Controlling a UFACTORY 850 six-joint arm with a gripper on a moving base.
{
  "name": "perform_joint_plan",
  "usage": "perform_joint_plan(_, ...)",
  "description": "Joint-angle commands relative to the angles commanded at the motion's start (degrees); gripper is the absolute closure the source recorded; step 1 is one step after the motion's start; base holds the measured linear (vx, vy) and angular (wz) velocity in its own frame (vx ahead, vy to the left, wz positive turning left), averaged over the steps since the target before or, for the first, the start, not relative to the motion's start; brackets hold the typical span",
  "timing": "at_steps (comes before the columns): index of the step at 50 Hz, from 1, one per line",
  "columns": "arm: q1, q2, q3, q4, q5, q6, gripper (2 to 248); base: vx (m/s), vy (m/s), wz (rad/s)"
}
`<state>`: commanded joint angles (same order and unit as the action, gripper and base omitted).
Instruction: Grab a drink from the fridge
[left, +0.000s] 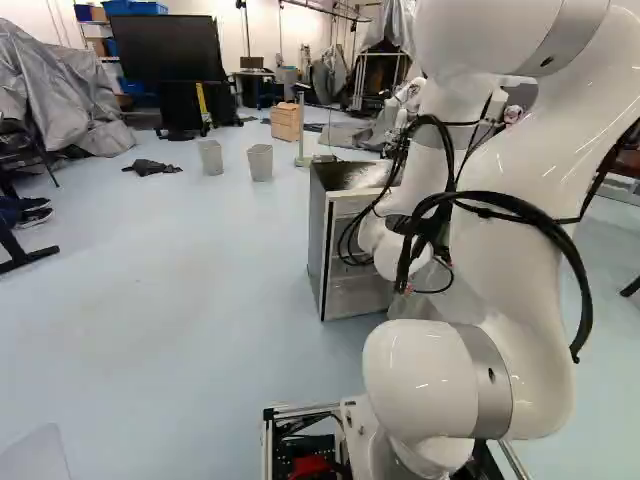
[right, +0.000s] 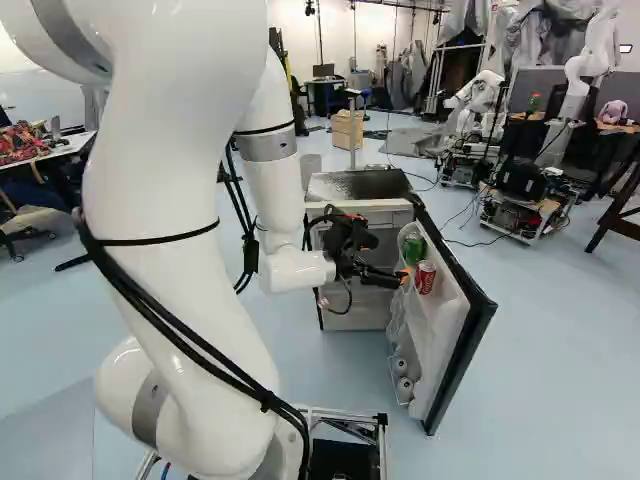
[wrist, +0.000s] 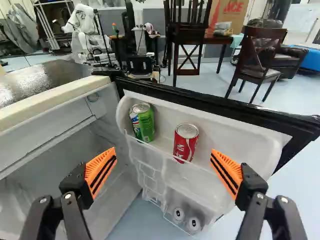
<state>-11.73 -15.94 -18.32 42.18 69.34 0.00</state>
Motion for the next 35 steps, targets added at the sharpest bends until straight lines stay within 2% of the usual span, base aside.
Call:
perform_joint_plan(10, 0.3, 0.2, -1.1, 2.2, -2.4, 0.0, 3, 0.000, 0.000, 0.000)
perform_joint_plan(35, 0.6, -2.9, -5.4, 7.8, -9.5, 0.0, 3, 0.000, 0.000, 0.000)
